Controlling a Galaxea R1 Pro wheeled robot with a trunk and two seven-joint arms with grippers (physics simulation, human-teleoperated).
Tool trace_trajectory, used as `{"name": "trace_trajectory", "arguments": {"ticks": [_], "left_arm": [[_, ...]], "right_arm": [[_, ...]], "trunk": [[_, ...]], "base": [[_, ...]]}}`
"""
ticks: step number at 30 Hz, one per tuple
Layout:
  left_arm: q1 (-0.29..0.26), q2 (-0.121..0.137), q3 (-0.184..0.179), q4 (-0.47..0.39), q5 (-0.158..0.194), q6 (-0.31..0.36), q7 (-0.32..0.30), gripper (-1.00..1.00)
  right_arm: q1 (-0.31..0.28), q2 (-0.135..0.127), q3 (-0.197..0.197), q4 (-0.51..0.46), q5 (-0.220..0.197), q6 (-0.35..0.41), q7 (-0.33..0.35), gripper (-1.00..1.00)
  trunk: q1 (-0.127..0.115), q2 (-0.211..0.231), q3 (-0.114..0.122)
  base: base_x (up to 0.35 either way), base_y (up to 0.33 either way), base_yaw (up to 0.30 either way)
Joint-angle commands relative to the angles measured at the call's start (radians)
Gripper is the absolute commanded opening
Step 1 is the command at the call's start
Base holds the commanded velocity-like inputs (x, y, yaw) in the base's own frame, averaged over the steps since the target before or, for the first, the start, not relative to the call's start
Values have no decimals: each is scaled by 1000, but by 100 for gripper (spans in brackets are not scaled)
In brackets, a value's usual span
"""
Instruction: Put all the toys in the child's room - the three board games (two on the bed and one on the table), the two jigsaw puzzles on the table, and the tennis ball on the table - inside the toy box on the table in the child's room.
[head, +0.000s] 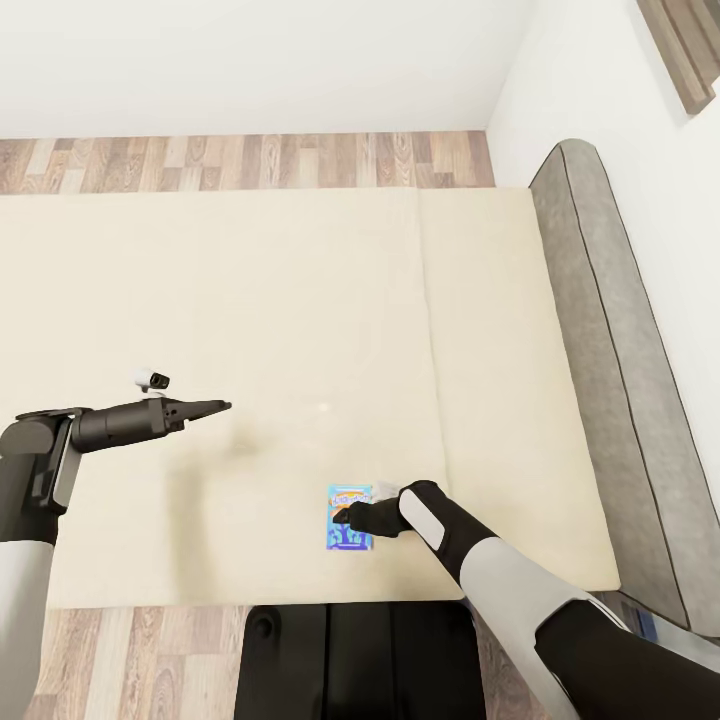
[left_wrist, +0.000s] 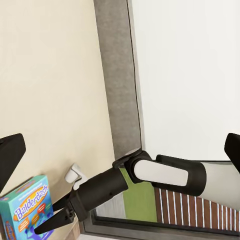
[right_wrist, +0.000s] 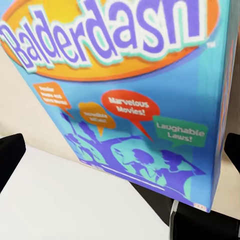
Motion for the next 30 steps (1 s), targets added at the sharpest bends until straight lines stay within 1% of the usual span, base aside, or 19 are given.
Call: {"name": "trace_trajectory", "arguments": {"ticks": [1, 22, 30], "left_arm": [[0, 1, 0, 0, -1, 11, -4, 100], [0, 0, 0, 0, -1, 11, -4, 100], [0, 1, 0, 0, -1, 11, -4, 100]], "right_arm": [[-1, 0, 2, 0, 7, 2, 6, 100], [-1, 0, 2, 0, 7, 2, 6, 100], [-1, 0, 15, 0, 7, 2, 6, 100]], "trunk": [[1, -2, -1], [1, -2, -1], [1, -2, -1]], "base": [[0, 0, 0], [6, 27, 0], [0, 15, 0]]}}
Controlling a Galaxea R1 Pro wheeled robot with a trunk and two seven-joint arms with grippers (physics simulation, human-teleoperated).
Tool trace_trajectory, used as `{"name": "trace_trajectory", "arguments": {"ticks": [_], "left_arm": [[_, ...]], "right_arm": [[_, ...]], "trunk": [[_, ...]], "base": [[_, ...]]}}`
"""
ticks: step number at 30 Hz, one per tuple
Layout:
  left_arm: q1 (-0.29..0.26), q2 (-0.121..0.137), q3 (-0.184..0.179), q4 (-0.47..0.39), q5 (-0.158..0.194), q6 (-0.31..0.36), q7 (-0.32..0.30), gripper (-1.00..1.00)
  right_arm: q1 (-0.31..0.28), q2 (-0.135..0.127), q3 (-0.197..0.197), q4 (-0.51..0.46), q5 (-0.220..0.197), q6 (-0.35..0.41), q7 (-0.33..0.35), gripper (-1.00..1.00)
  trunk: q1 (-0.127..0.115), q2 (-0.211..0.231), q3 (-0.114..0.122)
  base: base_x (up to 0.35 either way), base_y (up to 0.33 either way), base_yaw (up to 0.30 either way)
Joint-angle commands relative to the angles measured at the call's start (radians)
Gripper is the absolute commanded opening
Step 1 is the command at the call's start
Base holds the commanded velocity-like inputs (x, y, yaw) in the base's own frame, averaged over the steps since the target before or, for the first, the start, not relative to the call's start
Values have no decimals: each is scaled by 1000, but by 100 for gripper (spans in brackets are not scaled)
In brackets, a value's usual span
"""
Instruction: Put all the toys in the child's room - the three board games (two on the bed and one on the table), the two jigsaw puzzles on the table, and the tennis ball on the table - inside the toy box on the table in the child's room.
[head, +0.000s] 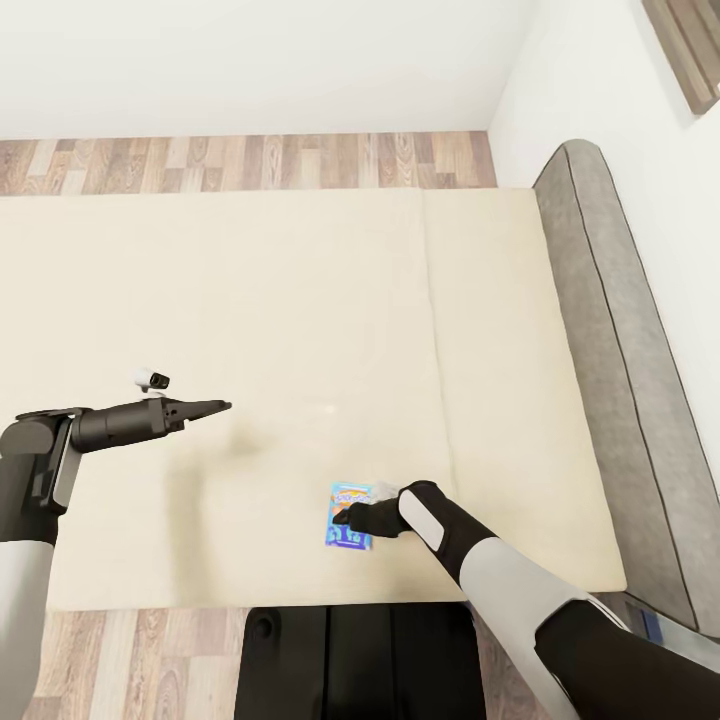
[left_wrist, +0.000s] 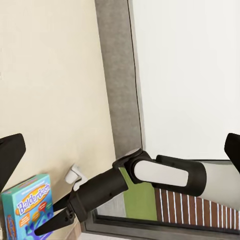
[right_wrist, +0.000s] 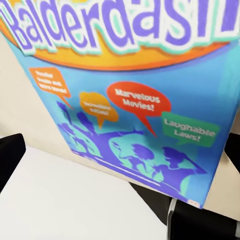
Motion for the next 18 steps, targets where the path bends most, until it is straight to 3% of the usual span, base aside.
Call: {"name": "trace_trajectory", "arguments": {"ticks": [1, 18], "left_arm": [[0, 1, 0, 0, -1, 11, -4, 100], [0, 2, 1, 0, 0, 11, -4, 100]], "right_arm": [[-1, 0, 5, 0, 7, 2, 6, 100], [-1, 0, 10, -1, 7, 1, 5, 100]], "trunk": [[1, -2, -1], [1, -2, -1]], "base": [[0, 88, 0], [0, 31, 0]]}}
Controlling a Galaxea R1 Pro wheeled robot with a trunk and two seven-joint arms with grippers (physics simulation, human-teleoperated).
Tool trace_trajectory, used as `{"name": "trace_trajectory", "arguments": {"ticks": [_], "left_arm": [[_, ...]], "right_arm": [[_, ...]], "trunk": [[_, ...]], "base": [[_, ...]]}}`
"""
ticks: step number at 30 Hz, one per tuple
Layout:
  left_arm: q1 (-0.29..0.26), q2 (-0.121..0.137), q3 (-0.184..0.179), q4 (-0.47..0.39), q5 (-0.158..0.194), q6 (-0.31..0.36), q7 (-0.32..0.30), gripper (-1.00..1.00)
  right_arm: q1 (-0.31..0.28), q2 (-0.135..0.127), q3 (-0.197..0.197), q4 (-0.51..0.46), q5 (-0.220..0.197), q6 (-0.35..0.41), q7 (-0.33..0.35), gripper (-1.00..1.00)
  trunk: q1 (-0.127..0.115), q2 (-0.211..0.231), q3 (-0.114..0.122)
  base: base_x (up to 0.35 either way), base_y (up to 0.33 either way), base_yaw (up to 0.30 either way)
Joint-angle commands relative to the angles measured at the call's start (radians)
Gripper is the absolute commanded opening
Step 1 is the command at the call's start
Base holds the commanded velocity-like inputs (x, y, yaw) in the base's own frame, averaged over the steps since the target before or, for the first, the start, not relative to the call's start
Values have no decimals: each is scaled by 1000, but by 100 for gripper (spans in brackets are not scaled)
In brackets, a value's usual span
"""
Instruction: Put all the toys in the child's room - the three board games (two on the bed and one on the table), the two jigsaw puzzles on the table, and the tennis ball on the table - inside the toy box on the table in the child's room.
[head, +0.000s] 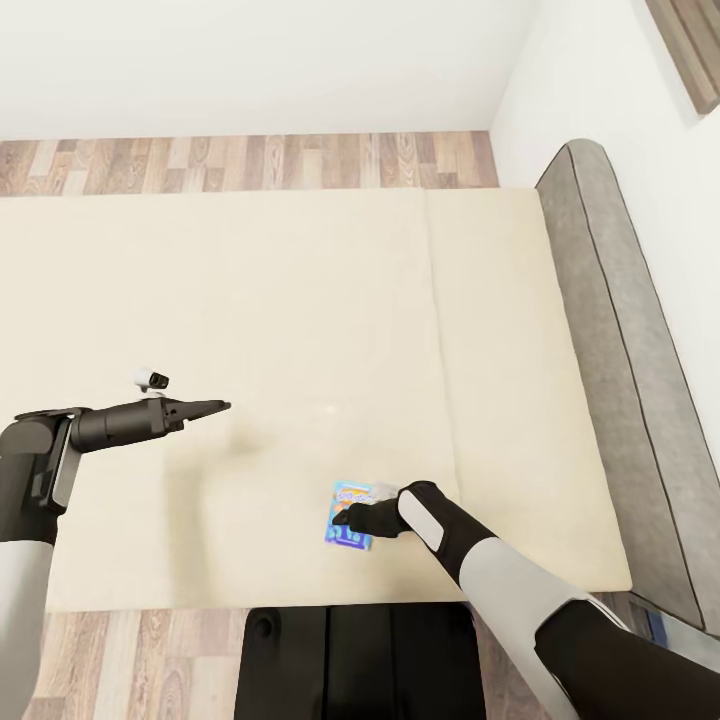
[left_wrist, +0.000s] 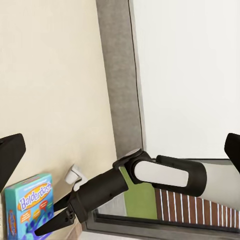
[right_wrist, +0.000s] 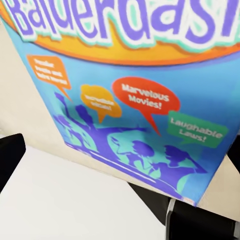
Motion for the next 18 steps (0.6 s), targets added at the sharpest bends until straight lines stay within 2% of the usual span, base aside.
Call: {"name": "trace_trajectory", "arguments": {"ticks": [1, 18], "left_arm": [[0, 1, 0, 0, 0, 11, -4, 100], [0, 1, 0, 0, 0, 11, -4, 100]], "right_arm": [[-1, 0, 2, 1, 7, 2, 6, 100], [-1, 0, 2, 1, 7, 2, 7, 100]], "trunk": [[1, -2, -1], [1, -2, -1]], "base": [[0, 92, 0], [0, 12, 0]]}}
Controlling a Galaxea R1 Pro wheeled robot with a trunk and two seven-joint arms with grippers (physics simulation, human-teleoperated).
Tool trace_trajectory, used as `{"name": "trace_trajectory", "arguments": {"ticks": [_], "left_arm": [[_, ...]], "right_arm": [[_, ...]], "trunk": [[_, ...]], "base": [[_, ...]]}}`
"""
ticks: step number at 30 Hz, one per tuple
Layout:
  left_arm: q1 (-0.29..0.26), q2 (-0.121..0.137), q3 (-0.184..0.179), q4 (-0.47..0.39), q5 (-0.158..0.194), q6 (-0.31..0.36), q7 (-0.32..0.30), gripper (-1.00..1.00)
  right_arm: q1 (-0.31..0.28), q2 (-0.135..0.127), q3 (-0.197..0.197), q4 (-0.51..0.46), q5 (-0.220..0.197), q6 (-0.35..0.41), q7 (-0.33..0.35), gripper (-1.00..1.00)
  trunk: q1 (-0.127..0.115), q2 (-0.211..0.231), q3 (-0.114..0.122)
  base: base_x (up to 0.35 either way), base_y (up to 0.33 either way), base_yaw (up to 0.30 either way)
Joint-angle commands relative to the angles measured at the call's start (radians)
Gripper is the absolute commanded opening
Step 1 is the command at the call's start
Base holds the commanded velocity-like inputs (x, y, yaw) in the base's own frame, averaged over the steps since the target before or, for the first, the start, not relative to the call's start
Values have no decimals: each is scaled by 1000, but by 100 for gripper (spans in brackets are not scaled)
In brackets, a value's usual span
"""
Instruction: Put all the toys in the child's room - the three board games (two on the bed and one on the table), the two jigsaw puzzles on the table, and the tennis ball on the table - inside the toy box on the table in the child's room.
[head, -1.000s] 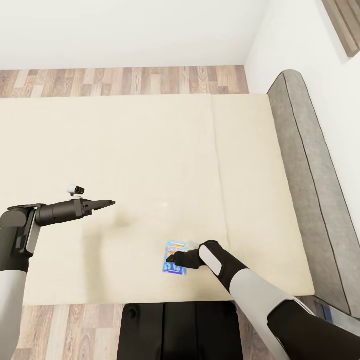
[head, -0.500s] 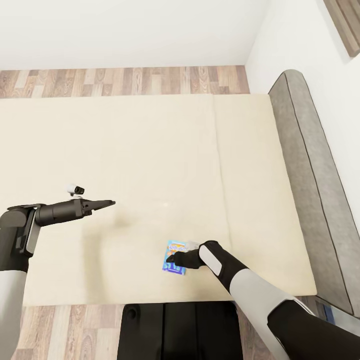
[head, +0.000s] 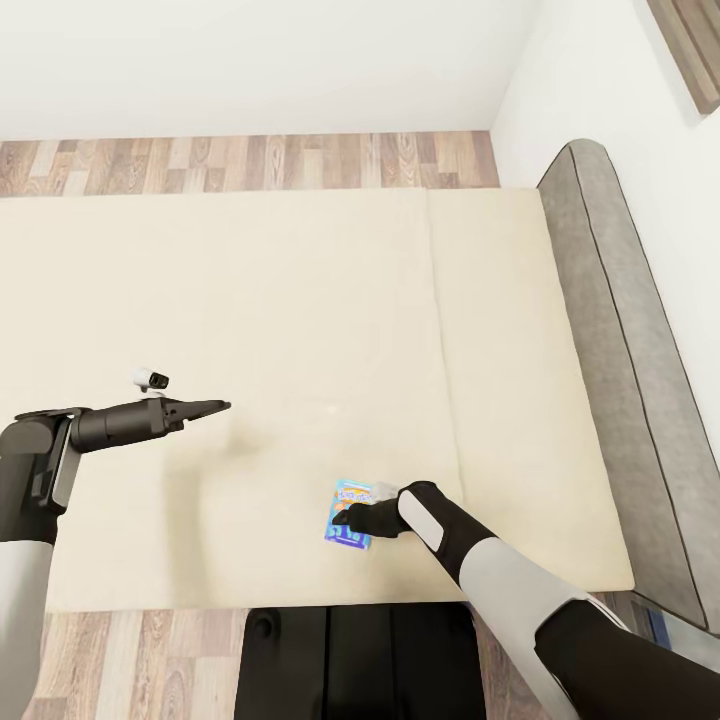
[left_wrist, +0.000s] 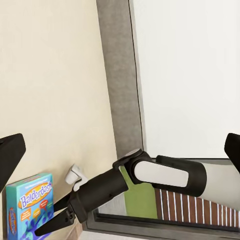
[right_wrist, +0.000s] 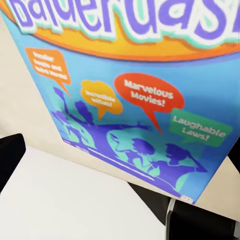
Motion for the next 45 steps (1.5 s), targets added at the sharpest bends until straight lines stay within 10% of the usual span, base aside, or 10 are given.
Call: {"name": "trace_trajectory", "arguments": {"ticks": [1, 45], "left_arm": [[0, 0, 0, 0, -1, 11, -4, 100], [0, 2, 1, 0, 0, 11, -4, 100]], "right_arm": [[-1, 0, 2, 0, 7, 1, 6, 100], [-1, 0, 23, 2, 4, -48, 6, 100]], "trunk": [[1, -2, -1], [1, -2, -1]], "base": [[0, 0, 0], [0, 23, 0]]}}
